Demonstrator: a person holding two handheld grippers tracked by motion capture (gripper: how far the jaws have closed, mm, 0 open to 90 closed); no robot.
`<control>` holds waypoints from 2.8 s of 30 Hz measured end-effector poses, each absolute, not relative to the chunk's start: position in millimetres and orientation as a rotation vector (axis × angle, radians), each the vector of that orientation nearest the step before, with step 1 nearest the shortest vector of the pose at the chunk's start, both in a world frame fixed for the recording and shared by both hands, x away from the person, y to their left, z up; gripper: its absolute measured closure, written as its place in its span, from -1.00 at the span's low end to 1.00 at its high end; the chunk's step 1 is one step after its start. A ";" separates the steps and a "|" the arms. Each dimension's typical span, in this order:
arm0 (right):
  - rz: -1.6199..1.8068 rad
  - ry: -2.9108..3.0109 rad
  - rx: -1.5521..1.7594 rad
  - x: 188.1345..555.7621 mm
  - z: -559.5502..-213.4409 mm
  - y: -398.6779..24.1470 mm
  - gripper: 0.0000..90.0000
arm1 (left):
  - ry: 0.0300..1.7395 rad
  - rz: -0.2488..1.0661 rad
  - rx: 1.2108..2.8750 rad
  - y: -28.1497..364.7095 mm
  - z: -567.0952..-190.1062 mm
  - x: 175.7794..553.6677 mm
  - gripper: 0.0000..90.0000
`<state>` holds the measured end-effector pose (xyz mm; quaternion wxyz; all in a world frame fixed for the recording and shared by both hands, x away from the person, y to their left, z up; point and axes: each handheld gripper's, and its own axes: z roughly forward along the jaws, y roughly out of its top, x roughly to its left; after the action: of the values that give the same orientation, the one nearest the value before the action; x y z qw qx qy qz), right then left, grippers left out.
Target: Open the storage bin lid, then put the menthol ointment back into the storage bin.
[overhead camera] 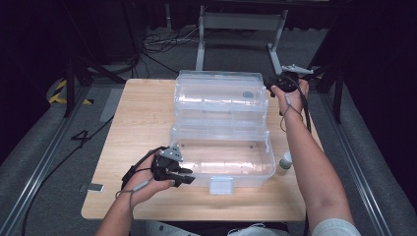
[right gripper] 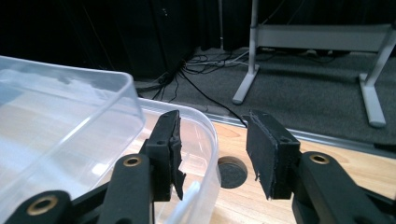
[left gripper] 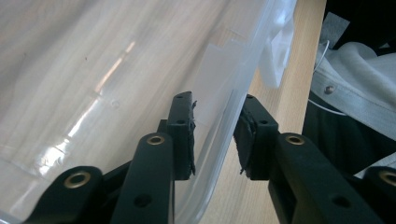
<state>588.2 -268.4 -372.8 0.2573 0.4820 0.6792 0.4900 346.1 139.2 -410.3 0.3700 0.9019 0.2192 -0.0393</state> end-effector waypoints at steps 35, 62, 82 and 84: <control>1.413 1.903 0.994 466.2 -338.3 -321.9 0.00 | 0.648 0.023 2.169 180.2 -378.8 341.9 0.23; 1.415 2.007 1.008 442.1 -336.0 -340.9 -0.01 | 0.792 0.112 2.134 211.1 -375.4 358.7 0.13; 1.348 2.127 1.038 429.6 -328.9 -353.1 0.03 | 0.904 0.166 2.085 228.5 -378.6 362.6 0.05; 1.334 2.149 1.030 428.7 -328.4 -352.4 0.03 | 0.904 0.173 2.083 229.6 -379.1 363.1 0.03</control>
<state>428.7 -352.4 -328.4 0.2037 0.3694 0.7703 0.4782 363.1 229.6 -379.1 0.4188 0.8305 0.3607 0.0690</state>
